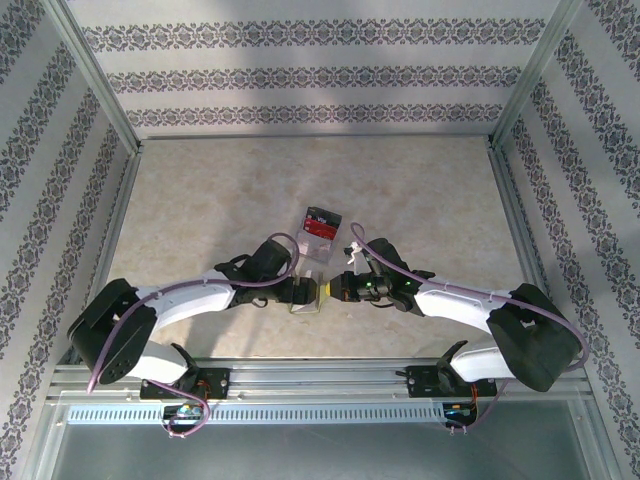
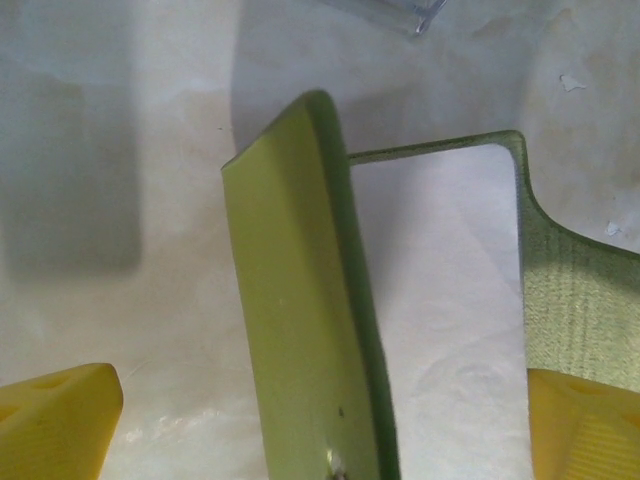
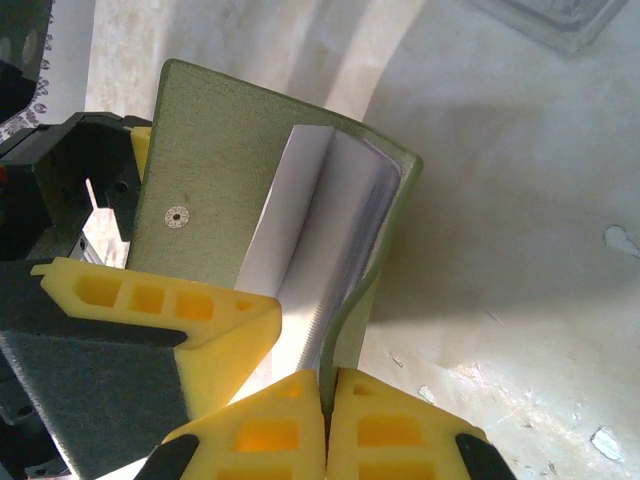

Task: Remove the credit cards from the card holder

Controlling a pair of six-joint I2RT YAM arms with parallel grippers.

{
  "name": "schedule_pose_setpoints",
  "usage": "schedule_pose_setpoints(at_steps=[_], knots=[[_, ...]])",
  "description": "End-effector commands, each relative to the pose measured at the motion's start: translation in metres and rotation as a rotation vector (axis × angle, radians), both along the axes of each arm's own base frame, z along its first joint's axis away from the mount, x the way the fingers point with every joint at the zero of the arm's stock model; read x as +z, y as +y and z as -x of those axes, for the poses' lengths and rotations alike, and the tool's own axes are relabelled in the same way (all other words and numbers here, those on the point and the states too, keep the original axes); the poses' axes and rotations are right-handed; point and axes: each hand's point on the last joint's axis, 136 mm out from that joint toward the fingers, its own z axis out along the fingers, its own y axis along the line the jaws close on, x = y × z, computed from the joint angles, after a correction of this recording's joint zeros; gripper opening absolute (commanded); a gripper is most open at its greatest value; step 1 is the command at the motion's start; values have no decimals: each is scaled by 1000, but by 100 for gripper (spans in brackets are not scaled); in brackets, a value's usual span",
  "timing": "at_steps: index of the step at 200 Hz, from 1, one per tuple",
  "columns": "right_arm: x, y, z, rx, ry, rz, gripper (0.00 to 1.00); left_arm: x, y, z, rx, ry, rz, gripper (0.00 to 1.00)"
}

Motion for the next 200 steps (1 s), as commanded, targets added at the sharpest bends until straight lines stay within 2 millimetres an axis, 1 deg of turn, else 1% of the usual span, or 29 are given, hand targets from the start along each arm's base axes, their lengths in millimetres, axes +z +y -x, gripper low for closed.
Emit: schedule_pose_setpoints(at_steps=[1, 51, 72, 104, 128, 172, 200], knots=[[17, 8, -7, 21, -53, -41, 0, 6, -9, -6, -37, -18, -5, 100], [17, 8, -8, 19, -58, -40, 0, 4, -15, -6, -62, -21, -47, 100], [17, 8, -7, 18, -57, -39, 0, 0, -13, -5, -70, -18, -100, 100], [15, 7, -7, 15, -55, -35, 0, -6, -13, -5, -70, -1, -117, 100], [14, 6, -7, 10, -55, -30, 0, -10, -8, -5, -61, 5, -145, 100], [13, 4, -8, 7, -56, -20, 0, -6, -2, -6, -48, -11, -167, 100], [9, 2, -8, 3, -50, -4, 0, 1, -1, -6, -43, -31, -148, 100]])
